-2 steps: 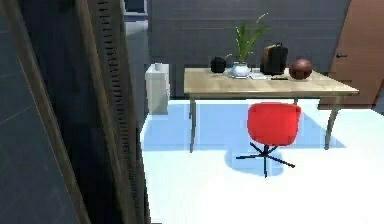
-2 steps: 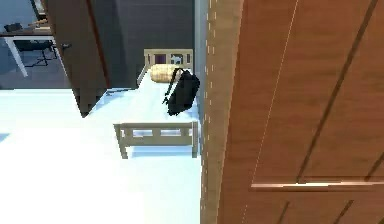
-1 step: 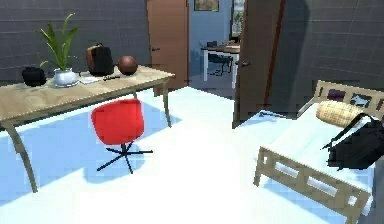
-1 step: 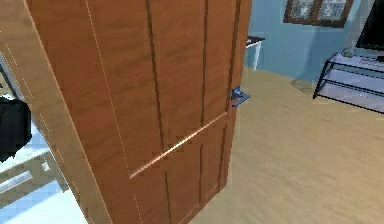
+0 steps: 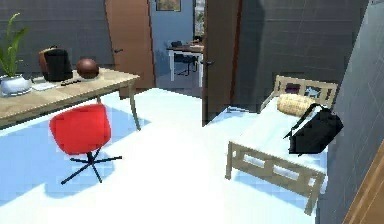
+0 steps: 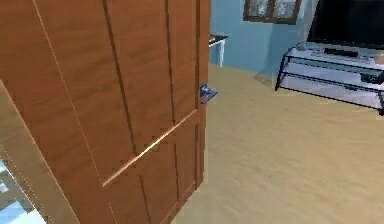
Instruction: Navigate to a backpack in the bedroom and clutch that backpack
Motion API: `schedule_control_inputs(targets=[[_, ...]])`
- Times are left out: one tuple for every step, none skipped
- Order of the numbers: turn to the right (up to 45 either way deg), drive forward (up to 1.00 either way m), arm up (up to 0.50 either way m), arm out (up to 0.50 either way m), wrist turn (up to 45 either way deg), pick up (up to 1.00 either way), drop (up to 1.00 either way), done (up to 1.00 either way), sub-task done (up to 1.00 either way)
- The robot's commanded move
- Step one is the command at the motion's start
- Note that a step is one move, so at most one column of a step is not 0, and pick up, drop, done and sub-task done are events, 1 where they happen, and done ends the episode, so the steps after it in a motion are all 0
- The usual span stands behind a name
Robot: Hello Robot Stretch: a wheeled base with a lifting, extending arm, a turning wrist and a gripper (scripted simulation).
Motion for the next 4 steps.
schedule_control_inputs(targets=[[0.0, 0.45, 0.00, 0.00, 0.0, 0.00, 0.00, 0.00, 0.00], [33.0, 0.00, 0.00, 0.00, 0.0, 0.00, 0.00, 0.00, 0.00], [0.0, 0.50, 0.00, 0.00, 0.0, 0.00, 0.00, 0.00, 0.00], [-45.0, 0.00, 0.00, 0.00, 0.0, 0.00, 0.00, 0.00, 0.00]])
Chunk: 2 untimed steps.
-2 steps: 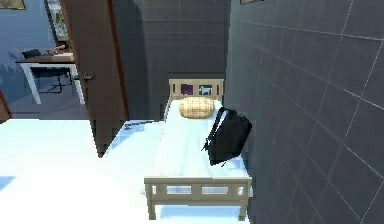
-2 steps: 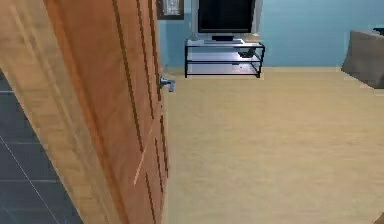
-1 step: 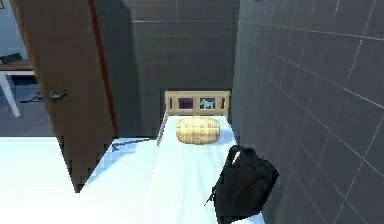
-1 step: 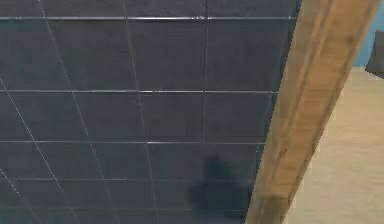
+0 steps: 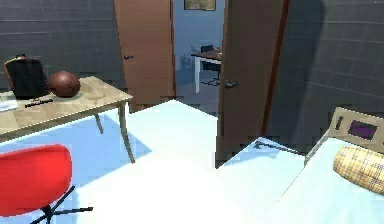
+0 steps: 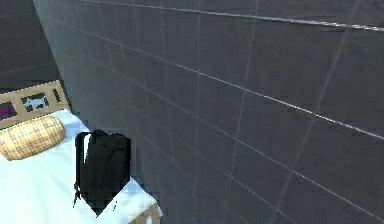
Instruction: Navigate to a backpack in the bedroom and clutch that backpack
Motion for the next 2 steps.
schedule_control_inputs(targets=[[-30.0, 0.00, 0.00, 0.00, 0.0, 0.00, 0.00, 0.00, 0.00], [0.0, 0.00, 0.50, 0.00, 0.0, 0.00, 0.00, 0.00, 0.00]])
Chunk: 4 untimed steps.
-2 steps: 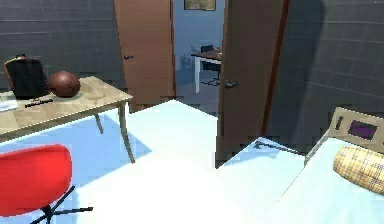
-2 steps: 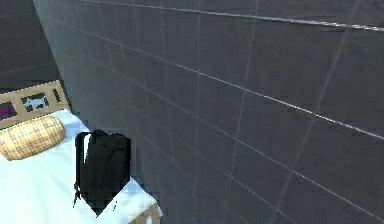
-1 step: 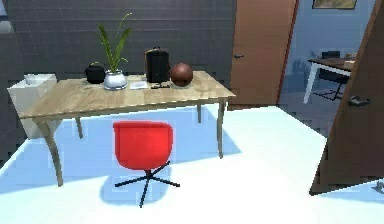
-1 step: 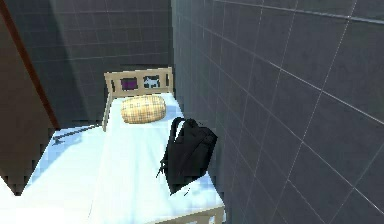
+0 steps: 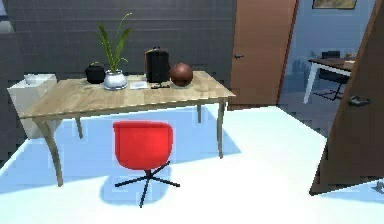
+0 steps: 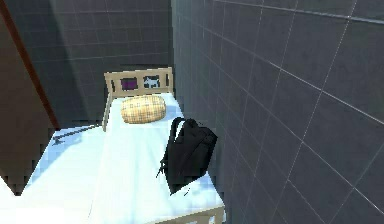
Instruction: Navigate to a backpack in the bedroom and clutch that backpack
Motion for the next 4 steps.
schedule_control_inputs(targets=[[0.0, 0.00, 0.04, 0.00, 0.0, 0.00, 0.00, 0.00, 0.00], [0.0, 0.00, 0.00, 0.42, 0.0, 0.00, 0.00, 0.00, 0.00], [0.0, 0.00, 0.00, 0.00, 45.0, 0.00, 0.00, 0.00, 0.00], [0.0, 0.00, 0.00, 0.00, 45.0, 0.00, 0.00, 0.00, 0.00]])
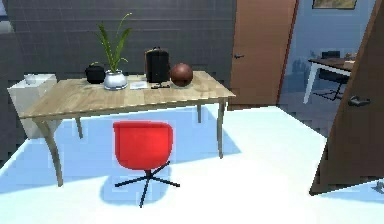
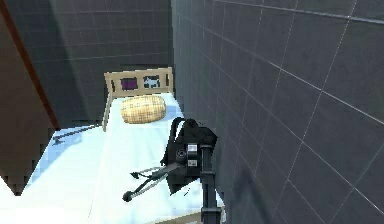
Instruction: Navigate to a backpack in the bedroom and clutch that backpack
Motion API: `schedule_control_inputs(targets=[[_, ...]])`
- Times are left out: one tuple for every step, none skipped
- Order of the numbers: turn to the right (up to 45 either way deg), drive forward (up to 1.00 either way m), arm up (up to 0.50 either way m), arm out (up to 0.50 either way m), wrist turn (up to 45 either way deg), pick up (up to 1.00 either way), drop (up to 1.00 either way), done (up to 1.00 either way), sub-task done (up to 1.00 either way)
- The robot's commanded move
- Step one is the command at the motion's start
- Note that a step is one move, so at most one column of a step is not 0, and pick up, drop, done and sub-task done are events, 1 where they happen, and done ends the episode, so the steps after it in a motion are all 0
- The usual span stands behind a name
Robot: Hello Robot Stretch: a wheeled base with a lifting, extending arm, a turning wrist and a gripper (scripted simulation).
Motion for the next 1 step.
schedule_control_inputs(targets=[[0.0, 0.00, 0.00, 0.00, 45.0, 0.00, 0.00, 0.00, 0.00]])
